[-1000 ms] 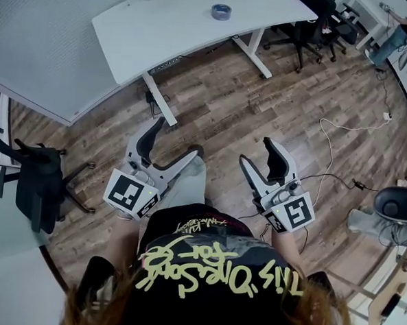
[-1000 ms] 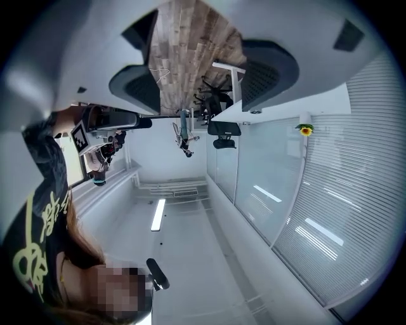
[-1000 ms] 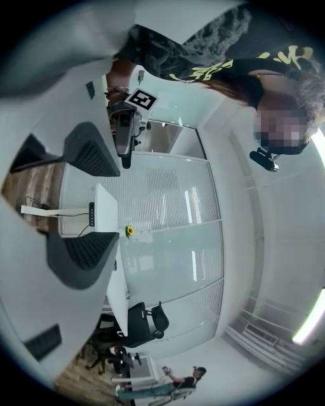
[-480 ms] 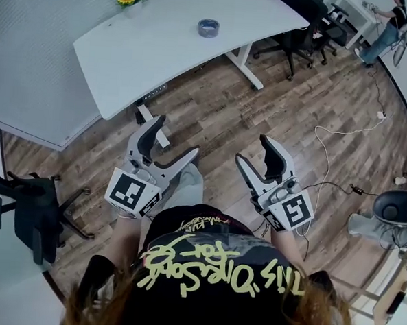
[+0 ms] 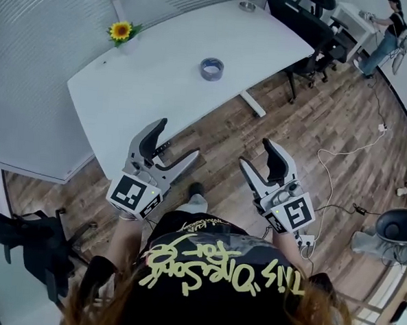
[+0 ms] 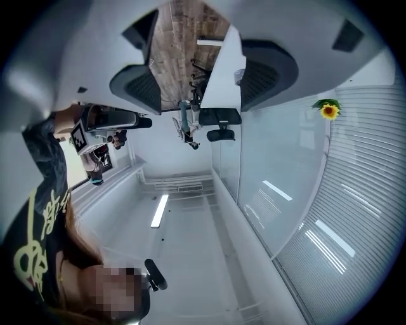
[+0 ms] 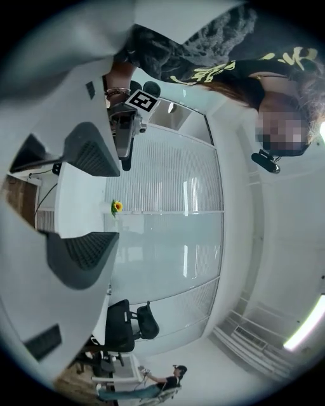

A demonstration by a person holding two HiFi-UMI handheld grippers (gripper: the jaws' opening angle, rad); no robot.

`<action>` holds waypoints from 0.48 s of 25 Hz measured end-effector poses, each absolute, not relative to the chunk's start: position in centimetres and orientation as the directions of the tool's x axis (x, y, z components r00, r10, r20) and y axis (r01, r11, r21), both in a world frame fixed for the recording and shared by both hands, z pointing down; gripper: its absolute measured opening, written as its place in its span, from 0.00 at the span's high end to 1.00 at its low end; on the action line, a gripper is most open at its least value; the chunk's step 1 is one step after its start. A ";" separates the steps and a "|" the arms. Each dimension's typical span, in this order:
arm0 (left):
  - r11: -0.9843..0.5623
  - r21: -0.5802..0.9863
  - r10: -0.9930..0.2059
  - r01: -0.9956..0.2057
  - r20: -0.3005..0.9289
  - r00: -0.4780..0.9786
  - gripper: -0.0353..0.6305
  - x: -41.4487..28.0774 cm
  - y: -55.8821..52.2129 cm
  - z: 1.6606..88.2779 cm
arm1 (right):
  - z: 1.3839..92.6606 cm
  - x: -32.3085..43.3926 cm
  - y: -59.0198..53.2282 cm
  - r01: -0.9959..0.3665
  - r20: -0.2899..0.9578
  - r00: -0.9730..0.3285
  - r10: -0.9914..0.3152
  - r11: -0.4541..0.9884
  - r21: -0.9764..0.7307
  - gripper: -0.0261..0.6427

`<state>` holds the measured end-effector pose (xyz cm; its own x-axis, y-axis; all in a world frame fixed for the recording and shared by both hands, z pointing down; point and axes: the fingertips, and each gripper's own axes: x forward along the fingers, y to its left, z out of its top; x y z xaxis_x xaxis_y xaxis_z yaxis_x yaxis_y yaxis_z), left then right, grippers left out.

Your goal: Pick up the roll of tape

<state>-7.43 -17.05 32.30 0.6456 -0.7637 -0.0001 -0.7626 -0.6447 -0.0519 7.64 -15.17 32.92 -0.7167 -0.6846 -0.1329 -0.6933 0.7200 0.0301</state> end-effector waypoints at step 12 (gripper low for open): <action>-0.694 -0.022 -0.720 -0.720 0.037 0.693 0.37 -10.0 -31.2 32.1 | 32.5 5.4 -29.3 -0.743 -0.133 -0.660 -0.739 0.668 -0.025 0.58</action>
<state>-10.03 -31.20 32.14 0.6929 -0.7201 0.0366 -0.7199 -0.6937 -0.0215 5.38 -29.31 32.52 -0.6603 -0.7392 -0.1328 -0.7433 0.6685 -0.0252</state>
